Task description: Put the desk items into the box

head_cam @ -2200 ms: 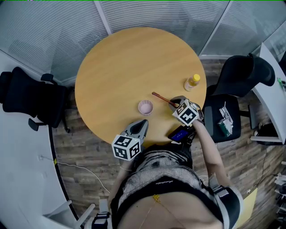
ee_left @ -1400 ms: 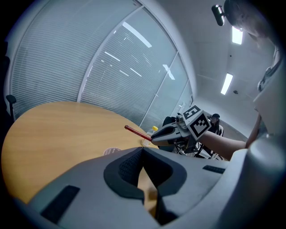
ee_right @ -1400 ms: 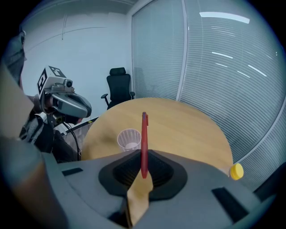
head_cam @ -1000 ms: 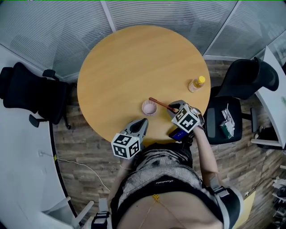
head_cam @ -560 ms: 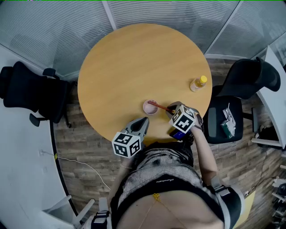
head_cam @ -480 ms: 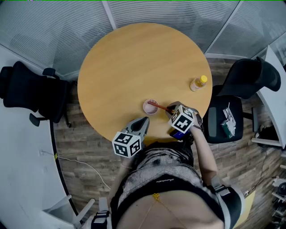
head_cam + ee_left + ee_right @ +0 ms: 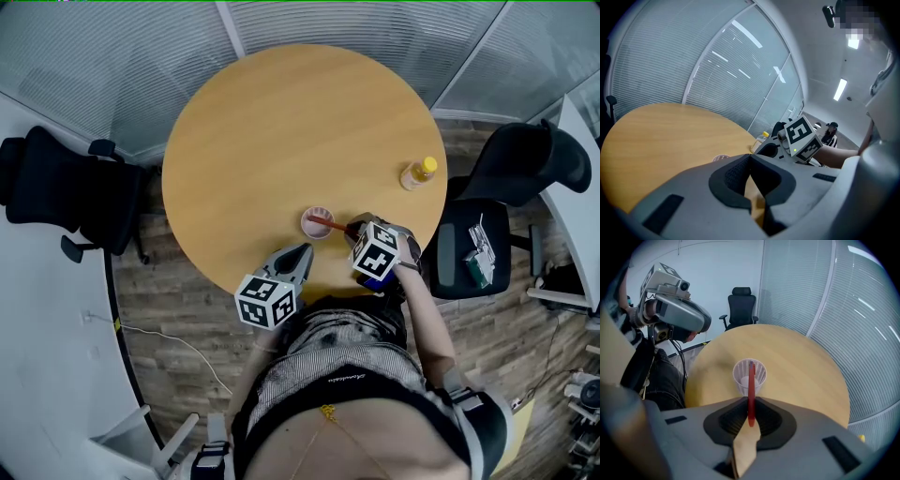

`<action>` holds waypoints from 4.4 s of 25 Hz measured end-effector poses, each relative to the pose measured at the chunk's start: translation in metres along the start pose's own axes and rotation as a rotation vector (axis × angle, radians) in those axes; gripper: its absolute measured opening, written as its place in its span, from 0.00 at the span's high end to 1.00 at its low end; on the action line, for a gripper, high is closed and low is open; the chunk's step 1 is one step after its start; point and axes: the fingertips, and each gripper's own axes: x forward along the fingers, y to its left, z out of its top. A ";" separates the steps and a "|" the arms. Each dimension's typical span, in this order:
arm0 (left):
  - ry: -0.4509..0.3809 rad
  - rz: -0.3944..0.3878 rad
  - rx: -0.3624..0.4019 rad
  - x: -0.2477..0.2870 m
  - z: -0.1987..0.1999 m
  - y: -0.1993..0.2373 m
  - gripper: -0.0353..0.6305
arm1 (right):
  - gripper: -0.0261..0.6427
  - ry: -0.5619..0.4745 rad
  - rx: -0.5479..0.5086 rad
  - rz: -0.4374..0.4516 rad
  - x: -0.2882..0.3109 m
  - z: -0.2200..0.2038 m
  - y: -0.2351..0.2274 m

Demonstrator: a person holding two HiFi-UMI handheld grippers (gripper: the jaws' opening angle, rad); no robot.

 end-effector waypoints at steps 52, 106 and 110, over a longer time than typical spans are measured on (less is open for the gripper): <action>0.010 0.012 -0.028 0.005 -0.002 0.013 0.92 | 0.87 -0.137 0.010 0.039 0.027 0.045 0.007; 0.021 0.038 -0.011 0.002 -0.019 -0.014 0.92 | 0.92 -0.255 0.106 -0.013 -0.035 -0.001 0.025; 0.029 0.032 -0.007 0.004 -0.021 -0.018 0.92 | 0.92 -0.266 0.105 -0.002 -0.037 0.000 0.030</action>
